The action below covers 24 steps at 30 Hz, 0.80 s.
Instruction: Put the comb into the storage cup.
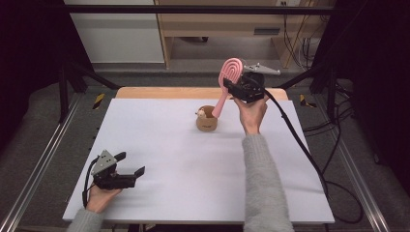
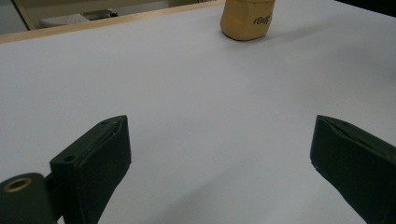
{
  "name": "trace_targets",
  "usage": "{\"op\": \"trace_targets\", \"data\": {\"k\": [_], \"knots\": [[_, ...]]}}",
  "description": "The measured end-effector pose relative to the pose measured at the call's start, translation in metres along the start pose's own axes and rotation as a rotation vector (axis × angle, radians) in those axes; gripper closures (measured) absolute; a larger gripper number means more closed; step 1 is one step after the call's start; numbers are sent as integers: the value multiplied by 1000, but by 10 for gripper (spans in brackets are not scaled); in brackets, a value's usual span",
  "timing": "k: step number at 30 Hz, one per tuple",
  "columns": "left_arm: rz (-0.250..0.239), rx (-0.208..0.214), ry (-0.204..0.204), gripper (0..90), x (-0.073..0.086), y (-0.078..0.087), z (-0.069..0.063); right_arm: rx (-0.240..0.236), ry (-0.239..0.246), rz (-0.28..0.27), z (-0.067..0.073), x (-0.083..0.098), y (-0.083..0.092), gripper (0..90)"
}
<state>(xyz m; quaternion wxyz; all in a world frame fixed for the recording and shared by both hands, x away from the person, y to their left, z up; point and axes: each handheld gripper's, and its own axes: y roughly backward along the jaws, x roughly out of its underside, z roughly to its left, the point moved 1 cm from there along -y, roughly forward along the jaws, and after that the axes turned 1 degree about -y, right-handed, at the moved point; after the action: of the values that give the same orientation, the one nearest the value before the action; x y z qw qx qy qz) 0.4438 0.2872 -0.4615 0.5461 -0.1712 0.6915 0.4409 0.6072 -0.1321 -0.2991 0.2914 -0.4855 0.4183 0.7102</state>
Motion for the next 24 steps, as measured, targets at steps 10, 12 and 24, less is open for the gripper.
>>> {"op": "trace_targets", "data": {"k": [10, 12, 24], "knots": [[3, 2, 0, 51, 0, 0, 0, 11, -11, -7, -2, -3, -9, 633], [2, 2, 0, 51, 0, 0, 0, 10, -16, -9, -2, -3, -11, 633], [4, 0, 0, 51, 1, 0, 1, 15, -20, -8, -1, -3, -26, 633]]}}
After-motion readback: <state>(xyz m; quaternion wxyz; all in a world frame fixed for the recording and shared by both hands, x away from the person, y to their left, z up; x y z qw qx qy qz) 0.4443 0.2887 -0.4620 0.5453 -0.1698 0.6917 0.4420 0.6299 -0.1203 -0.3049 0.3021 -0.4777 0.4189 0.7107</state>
